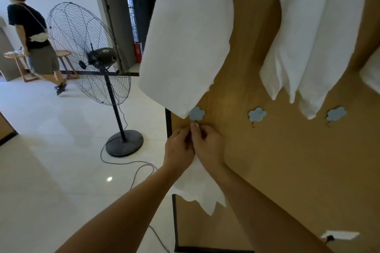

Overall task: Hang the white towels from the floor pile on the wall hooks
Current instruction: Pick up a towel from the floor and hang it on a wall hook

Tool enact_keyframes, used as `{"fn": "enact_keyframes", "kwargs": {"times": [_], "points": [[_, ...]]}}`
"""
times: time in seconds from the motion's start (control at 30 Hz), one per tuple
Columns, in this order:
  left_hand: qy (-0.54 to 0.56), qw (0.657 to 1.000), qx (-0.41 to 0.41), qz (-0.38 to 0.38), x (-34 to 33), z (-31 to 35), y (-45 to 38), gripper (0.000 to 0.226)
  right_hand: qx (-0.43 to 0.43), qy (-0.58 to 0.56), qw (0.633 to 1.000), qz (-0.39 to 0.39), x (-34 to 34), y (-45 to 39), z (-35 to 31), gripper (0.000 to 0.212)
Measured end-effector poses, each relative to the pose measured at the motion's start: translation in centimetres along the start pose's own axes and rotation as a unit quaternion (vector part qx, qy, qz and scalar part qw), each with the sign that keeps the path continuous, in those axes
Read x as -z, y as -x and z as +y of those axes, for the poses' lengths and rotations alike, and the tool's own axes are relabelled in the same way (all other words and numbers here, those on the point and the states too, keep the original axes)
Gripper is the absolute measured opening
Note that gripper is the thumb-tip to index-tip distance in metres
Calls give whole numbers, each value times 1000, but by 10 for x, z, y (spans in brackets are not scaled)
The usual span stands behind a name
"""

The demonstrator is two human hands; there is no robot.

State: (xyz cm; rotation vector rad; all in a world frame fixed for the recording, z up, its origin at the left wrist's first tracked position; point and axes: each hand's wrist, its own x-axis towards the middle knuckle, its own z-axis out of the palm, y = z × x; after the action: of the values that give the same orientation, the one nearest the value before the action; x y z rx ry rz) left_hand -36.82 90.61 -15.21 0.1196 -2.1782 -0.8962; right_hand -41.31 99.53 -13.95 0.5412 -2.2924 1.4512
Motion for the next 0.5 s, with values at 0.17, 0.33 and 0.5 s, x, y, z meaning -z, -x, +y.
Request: {"fn": "enact_keyframes", "kwargs": {"times": [0.17, 0.33, 0.5], "points": [[67, 992, 104, -29, 4, 2, -2, 18, -17, 77, 997, 20, -12, -12, -3, 29], [33, 979, 164, -117, 16, -2, -10, 23, 45, 159, 983, 75, -21, -9, -3, 22], [-23, 974, 129, -183, 28, -1, -24, 27, 17, 254, 963, 83, -23, -1, -10, 29]]}}
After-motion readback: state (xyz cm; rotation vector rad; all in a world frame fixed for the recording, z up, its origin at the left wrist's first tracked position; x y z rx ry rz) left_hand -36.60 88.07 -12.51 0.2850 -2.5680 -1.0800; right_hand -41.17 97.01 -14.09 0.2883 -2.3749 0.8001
